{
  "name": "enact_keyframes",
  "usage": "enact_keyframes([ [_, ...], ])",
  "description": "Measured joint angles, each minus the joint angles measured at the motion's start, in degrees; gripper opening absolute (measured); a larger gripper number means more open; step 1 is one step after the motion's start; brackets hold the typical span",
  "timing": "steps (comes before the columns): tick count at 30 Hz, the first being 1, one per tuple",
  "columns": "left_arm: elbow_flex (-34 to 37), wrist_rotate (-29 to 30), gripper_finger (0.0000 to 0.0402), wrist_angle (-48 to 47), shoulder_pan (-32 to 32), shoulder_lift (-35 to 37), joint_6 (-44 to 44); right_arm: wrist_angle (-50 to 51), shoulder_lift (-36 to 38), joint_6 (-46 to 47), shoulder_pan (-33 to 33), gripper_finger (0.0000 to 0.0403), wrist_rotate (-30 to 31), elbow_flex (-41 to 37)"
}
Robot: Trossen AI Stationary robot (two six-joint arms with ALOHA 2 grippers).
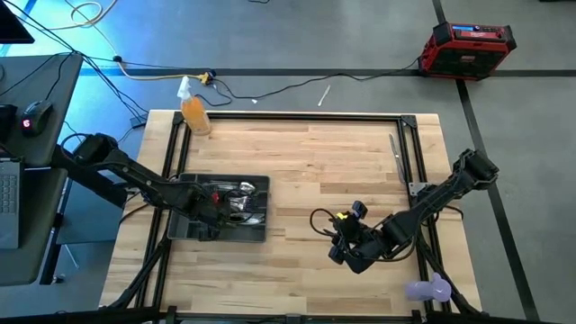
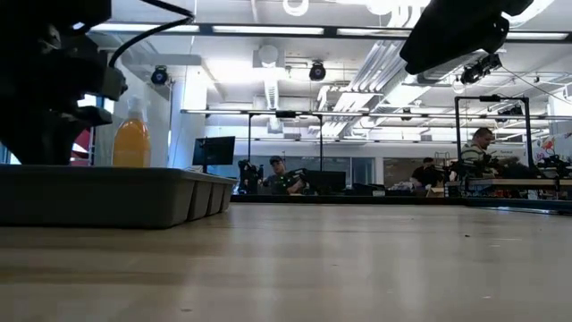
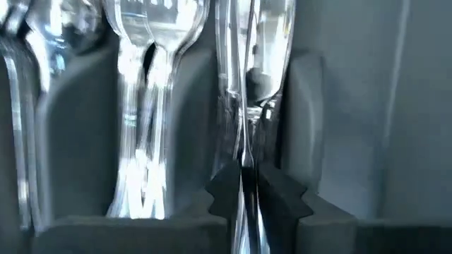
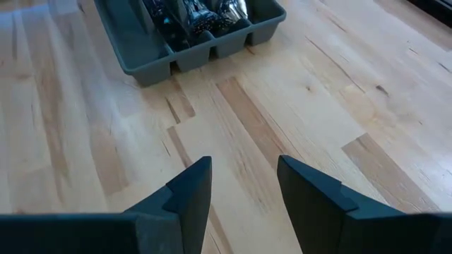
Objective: Sort silverware
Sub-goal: Put the silver knife into the black silverware tray
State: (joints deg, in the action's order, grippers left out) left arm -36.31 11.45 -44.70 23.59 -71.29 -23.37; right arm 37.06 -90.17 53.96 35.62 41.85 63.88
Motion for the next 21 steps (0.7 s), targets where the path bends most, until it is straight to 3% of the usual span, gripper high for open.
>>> enact_keyframes([
  [5,-2.78,2.3,0.0088,-0.32,0.0,0.22,1.06,0.01,0.02,-0.41,-0.27,0.0153,0.15,0.0],
  [8,-5.37,3.83,0.0112,-1.04,0.1,0.43,0.69,1.35,0.04,0.47,-1.06,0.0153,3.74,0.02],
  [12,-9.68,9.77,0.0127,-1.08,1.08,0.44,-1.12,11.65,0.22,9.74,-4.62,0.0153,7.58,0.04],
  [17,-14.69,20.76,0.0126,2.37,2.73,0.44,0.36,36.32,0.5,23.26,-16.94,0.0153,-1.09,-0.41],
  [21,-16.74,24.26,0.0124,9.22,3.15,0.44,6.6,44.09,0.55,19.68,-29.28,0.0148,-7.13,-3.73],
])
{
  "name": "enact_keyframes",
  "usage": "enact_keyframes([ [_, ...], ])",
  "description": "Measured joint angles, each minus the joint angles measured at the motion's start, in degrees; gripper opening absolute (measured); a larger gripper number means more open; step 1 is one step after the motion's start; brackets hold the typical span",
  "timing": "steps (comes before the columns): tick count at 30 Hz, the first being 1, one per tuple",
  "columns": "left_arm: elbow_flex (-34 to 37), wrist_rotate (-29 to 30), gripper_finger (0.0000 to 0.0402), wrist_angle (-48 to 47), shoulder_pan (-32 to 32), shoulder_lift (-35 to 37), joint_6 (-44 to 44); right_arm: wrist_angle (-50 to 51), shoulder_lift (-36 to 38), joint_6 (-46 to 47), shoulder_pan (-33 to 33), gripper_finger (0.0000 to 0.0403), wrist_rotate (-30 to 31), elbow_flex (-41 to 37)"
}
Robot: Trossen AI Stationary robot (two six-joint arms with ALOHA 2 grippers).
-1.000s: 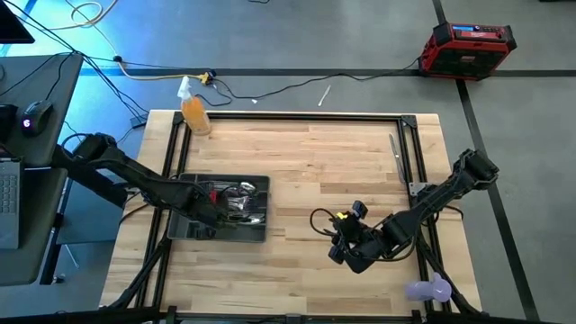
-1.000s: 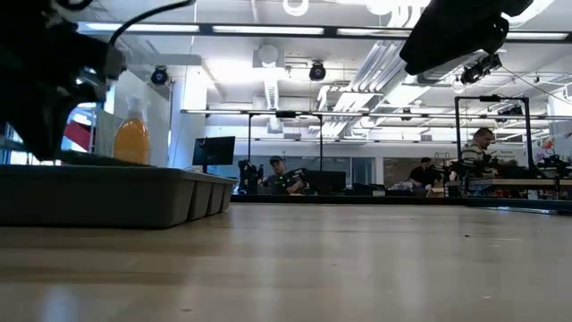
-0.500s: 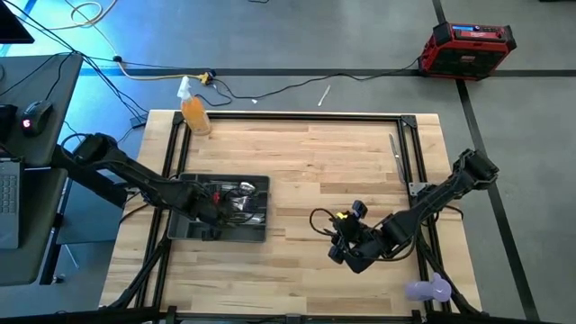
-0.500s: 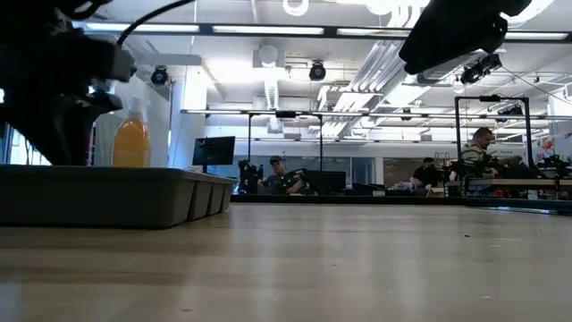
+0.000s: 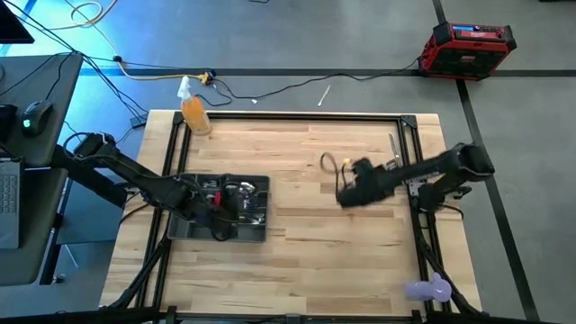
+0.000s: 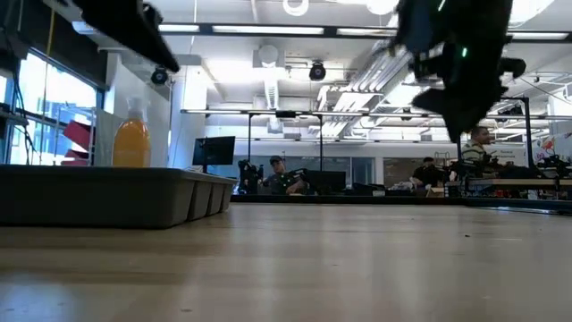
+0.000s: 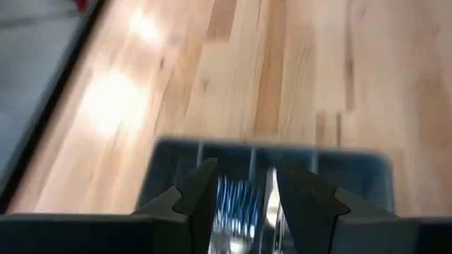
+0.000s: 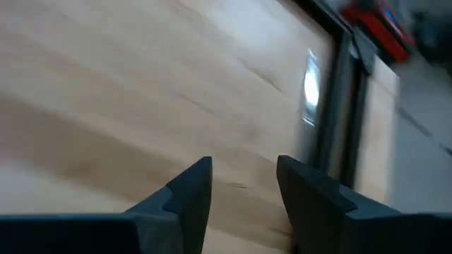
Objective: Sort silverware
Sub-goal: Put the silver knife into the black silverware tray
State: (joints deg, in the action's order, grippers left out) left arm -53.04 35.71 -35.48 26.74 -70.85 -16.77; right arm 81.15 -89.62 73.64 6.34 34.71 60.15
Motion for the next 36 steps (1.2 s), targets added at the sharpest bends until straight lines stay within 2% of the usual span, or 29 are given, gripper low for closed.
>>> enact_keyframes([
  [3,-0.26,0.14,0.0124,5.22,0.0,0.0,3.95,-2.39,0.0,-7.42,-9.54,0.0115,-3.17,-4.74],
  [8,-0.23,0.8,0.0124,6.52,-0.01,0.0,5.96,-9.64,-0.05,-19.82,-24.36,0.0013,-7.78,-10.42],
  [14,-0.23,3.24,0.0124,6.35,-0.02,0.0,6.01,-12.4,-0.07,-25.51,-36.3,0.0001,-7.45,-12.15],
  [21,-0.23,4.08,0.0124,6.45,-0.09,0.0,6.0,-20.53,-0.07,-25.71,-38.35,0.0,-6.2,-17.03],
  [27,-0.23,4.03,0.0124,6.46,-0.09,0.0,5.98,-20.13,-0.11,-21.36,-38.53,0.0,-4.36,-22.93],
  [30,-0.23,4.03,0.0124,6.46,-0.09,0.0,5.98,-23.02,-0.11,-21.16,-38.72,0.0,-6.18,-25.86],
  [36,-0.19,3.99,0.0124,6.39,-0.09,0.0,5.94,-25.7,0.17,-20.27,-38.26,0.0,-6.05,-29.16],
])
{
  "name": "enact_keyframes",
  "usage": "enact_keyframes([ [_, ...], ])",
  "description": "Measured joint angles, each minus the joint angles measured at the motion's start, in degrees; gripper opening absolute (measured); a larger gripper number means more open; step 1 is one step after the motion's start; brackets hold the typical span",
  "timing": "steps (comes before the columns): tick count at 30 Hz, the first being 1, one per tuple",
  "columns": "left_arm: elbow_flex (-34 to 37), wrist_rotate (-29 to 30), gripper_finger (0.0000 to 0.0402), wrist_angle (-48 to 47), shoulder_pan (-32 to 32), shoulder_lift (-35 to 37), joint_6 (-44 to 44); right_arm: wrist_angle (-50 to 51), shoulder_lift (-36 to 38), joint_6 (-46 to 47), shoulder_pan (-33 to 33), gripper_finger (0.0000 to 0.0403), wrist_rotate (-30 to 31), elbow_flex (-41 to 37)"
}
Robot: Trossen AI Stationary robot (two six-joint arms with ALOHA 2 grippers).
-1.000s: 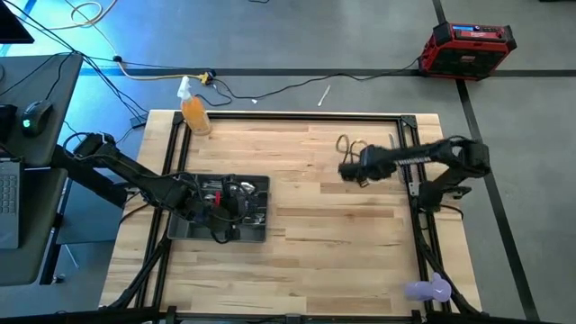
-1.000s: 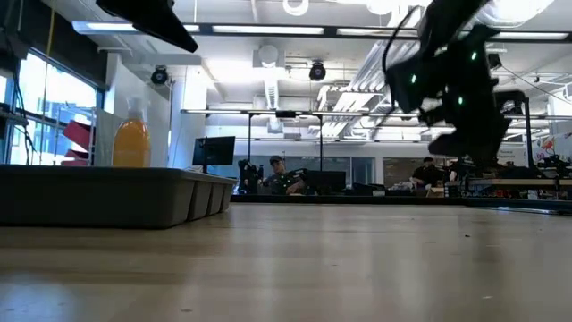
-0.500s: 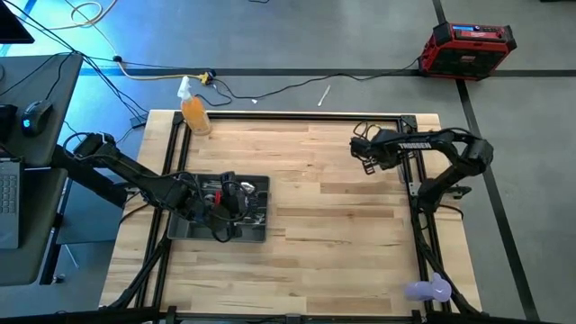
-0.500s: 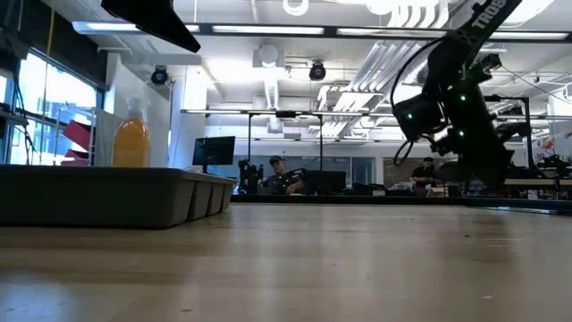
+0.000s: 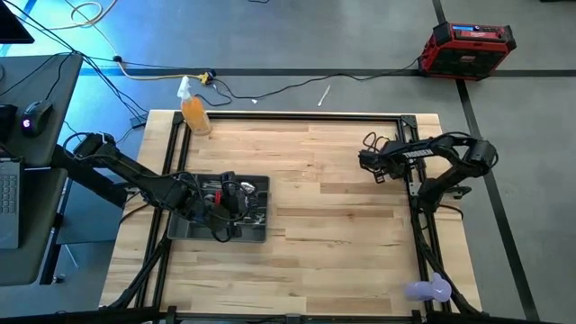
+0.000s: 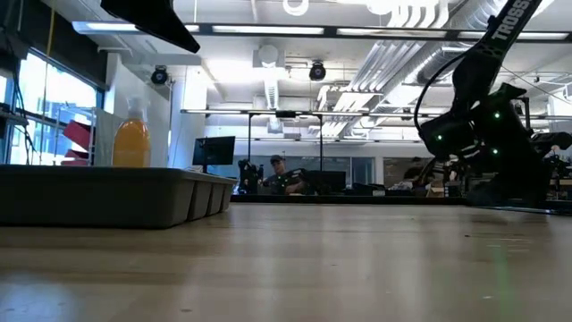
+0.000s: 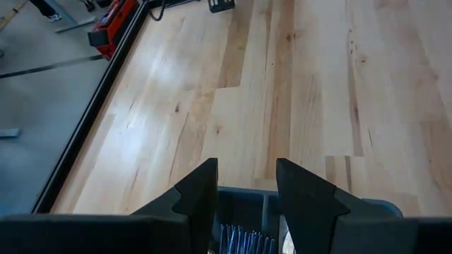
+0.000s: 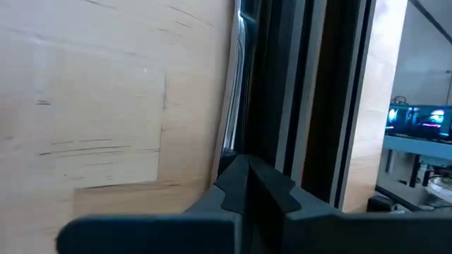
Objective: Sort silverware
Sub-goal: Put the silver knife into the black silverware tray
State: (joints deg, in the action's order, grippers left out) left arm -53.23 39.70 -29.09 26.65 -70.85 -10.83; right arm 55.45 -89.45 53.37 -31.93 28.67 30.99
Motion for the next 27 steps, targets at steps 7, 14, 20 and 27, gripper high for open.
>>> enact_keyframes([
  [7,0.0,-0.06,0.0124,0.11,0.0,-0.01,-0.02,3.33,-0.26,0.62,10.27,0.0,-11.94,7.07],
  [14,0.0,-0.68,0.0124,1.12,0.0,-0.86,-1.07,2.34,-0.34,0.24,23.69,0.0,-17.94,16.17],
  [20,0.0,-3.93,0.0124,13.38,-2.46,-7.08,6.97,-2.02,-0.34,-4.73,32.76,0.0,-17.45,18.68],
  [27,-2.01,-15.45,0.0123,32.46,-13.53,-17.69,22.67,-17.6,-0.32,-4.56,39.65,0.0,-23.51,13.03],
])
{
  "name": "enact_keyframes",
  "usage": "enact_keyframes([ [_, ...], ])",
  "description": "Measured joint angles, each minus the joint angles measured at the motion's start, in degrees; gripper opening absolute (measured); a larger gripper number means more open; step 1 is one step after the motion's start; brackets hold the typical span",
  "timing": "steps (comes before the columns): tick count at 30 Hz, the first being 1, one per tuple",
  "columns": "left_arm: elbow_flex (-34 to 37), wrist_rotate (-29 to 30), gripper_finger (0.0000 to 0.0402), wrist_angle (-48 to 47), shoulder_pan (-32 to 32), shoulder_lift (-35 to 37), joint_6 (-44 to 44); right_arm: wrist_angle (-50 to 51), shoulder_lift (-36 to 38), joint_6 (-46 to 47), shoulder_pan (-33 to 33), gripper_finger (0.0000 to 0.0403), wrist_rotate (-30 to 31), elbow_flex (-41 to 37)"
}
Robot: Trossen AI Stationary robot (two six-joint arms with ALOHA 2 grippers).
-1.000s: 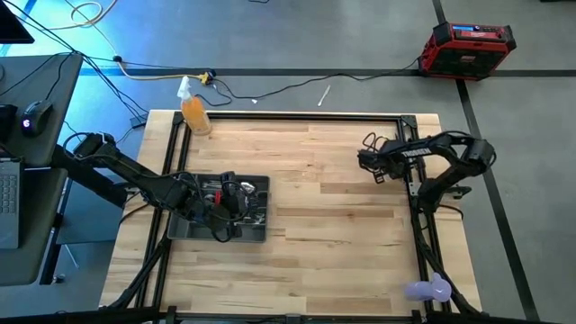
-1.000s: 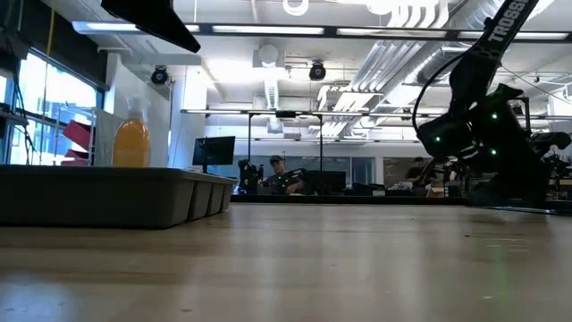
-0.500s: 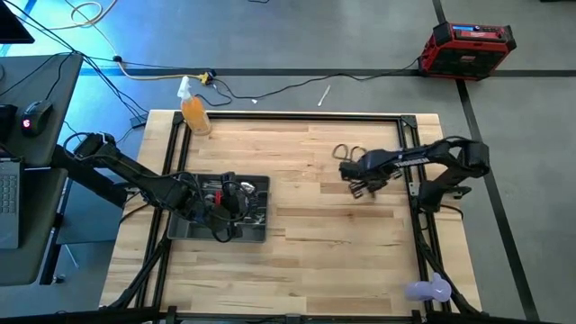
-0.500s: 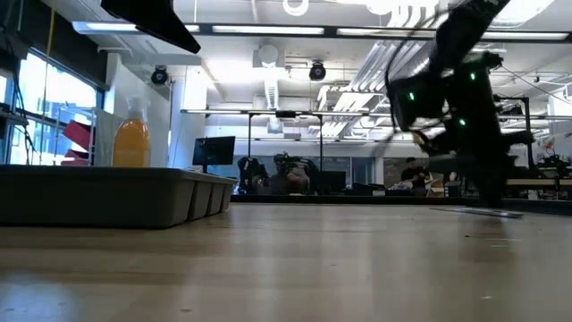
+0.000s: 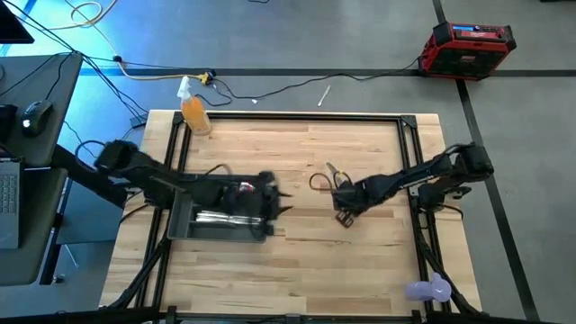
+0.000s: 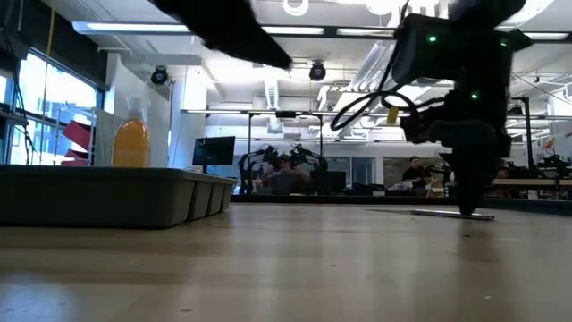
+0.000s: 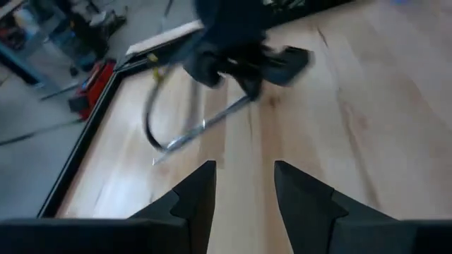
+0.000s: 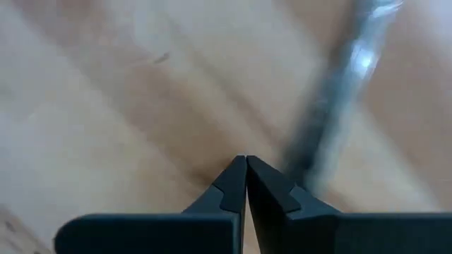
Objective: Sort silverware
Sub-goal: Put the silver knife into the black silverware tray
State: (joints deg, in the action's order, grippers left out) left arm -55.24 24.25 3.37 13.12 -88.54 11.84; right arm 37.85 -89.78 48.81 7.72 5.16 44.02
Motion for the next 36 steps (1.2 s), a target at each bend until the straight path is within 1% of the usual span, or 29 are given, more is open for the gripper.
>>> enact_keyframes([
  [3,-4.93,-7.55,0.0107,-0.87,-7.3,-5.37,3.23,-3.49,0.46,3.41,1.14,0.0,-0.07,-3.42],
  [5,-8.93,-11.99,0.0085,-1.98,-12.0,-9.09,3.32,-3.82,0.56,5.52,1.07,0.0,0.65,-4.67],
  [7,-13.16,-17.48,0.0059,-2.53,-15.81,-13.3,3.29,-3.36,1.03,7.26,0.75,0.0,2.61,-5.15],
  [9,-17.28,-21.06,0.0032,-3.5,-18.61,-17.73,3.32,-2.0,1.79,9.22,-0.67,0.0,3.56,-5.43],
  [10,-19.52,-21.73,0.0019,-3.87,-19.64,-19.87,3.27,-1.03,2.27,10.09,-1.59,0.0,4.55,-5.64],
  [12,-24.16,-22.12,0.0005,-5.43,-21.29,-24.27,2.78,0.02,3.08,11.11,-3.34,0.0,6.09,-5.77],
  [15,-31.38,-22.5,0.0005,-9.26,-22.94,-30.72,1.55,2.19,4.24,11.14,-5.52,0.0,9.8,-5.9],
  [16,-33.64,-22.51,0.0003,-10.69,-23.09,-32.63,0.82,3.53,4.49,11.1,-5.86,0.0,12.03,-6.07],
  [18,-37.95,-22.59,0.0001,-13.98,-23.13,-36.1,-0.56,6.07,5.1,11.26,-6.1,0.0,14.29,-6.36],
  [22,-44.27,-23.2,0.0,-19.29,-21.99,-40.84,-1.14,7.12,6.91,11.97,-4.38,0.0,13.76,-6.73],
  [24,-45.61,-22.47,0.0,-19.48,-21.36,-42.44,-1.12,6.37,7.44,12.13,-2.78,0.0,13.11,-7.46],
  [25,-45.86,-20.93,0.0,-20.32,-21.07,-43.05,-1.12,5.52,7.68,12.72,-1.99,0.0,13.41,-7.93],
  [30,-46.18,-18.31,0.0,-20.81,-21.13,-45.33,-1.45,-0.84,8.11,13.79,0.4,0.0,16.05,-11.45],
  [31,-46.26,-18.37,0.0,-21.0,-21.12,-45.22,-1.86,-0.69,8.51,14.06,0.56,0.0001,17.47,-11.67],
  [34,-45.89,-18.36,0.0,-22.14,-20.59,-45.04,-2.27,0.54,10.49,14.24,0.05,0.0005,26.02,-11.96],
  [36,-45.7,-18.4,0.0,-24.57,-19.79,-44.9,-2.39,1.54,12.27,14.17,-1.75,0.0006,29.99,-11.81],
])
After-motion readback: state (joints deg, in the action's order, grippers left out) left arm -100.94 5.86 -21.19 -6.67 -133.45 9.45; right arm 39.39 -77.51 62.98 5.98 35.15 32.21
